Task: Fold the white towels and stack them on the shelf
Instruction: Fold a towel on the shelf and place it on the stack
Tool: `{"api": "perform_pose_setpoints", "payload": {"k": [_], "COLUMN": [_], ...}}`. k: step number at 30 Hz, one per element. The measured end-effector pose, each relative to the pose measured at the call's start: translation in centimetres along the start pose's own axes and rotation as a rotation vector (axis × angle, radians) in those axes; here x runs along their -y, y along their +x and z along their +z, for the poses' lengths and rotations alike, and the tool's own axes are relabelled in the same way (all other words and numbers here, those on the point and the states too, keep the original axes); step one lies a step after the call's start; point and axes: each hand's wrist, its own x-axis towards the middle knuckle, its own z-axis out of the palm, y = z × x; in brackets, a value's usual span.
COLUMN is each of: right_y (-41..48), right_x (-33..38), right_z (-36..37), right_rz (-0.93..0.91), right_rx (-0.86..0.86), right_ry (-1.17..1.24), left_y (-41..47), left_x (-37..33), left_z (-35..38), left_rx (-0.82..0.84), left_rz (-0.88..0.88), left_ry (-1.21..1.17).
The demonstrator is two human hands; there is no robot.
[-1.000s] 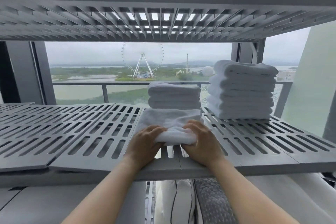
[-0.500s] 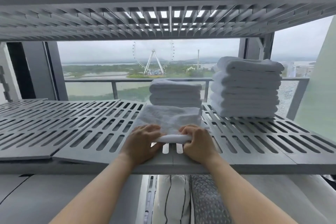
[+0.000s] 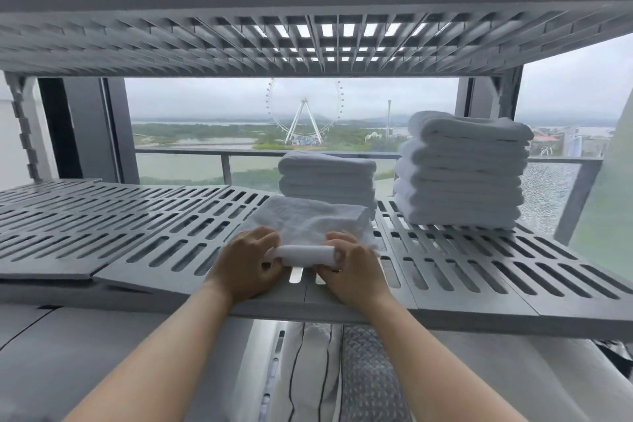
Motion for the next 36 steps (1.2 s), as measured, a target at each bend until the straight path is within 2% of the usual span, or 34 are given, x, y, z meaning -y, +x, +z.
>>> {"api": "perform_pose_setpoints", "payload": {"k": [3, 7, 11, 14, 20, 23, 27, 29, 36], "right_y": [0.4, 0.5, 1.6, 1.8, 1.4, 1.4, 1.4, 1.5, 1.8], "right_x": [-0.4, -0.6, -1.6, -2.5, -2.8, -2.7, -2.6, -2.8, -2.9], "right_z": [-0.1, -0.2, -1.0, -1.2, -0.7, -0.9, -0.8, -0.7, -0.5], "right_rz": [0.008, 0.02, -0.036, -0.019, -0.064, -0.04, -0.024, -0.011, 0.046], "right_rx": [-0.017, 0.046, 0.11, 0.125, 0.04, 0.003, -0.027, -0.038, -0.032], "right_ry": [0.052, 0.059, -0.081, -0.097, -0.108, -0.071, -0.065, -0.059, -0.078], "left_y": [0.5, 1.5, 1.3, 1.1, 1.2, 1.2, 1.1, 0.9, 0.9], "left_x": [-0.7, -2.9, -2.5, -1.9, -2.0, -2.2, -2.5, -2.5, -2.6], "left_z": [0.0, 1.3, 1.7, 2.2, 2.4, 2.1, 2.0, 2.0, 2.1], "left_rx": [0.049, 0.046, -0.119, -0.097, -0.071, -0.03, -0.051, -0.072, -0.054], "left_rz": [0.056, 0.098, -0.052, -0.155, -0.334, -0.299, -0.084, -0.039, -0.103], "left_ry": [0.064, -0.043, -0.247, -0.148, -0.111, -0.14, -0.196, -0.219, -0.197]}}
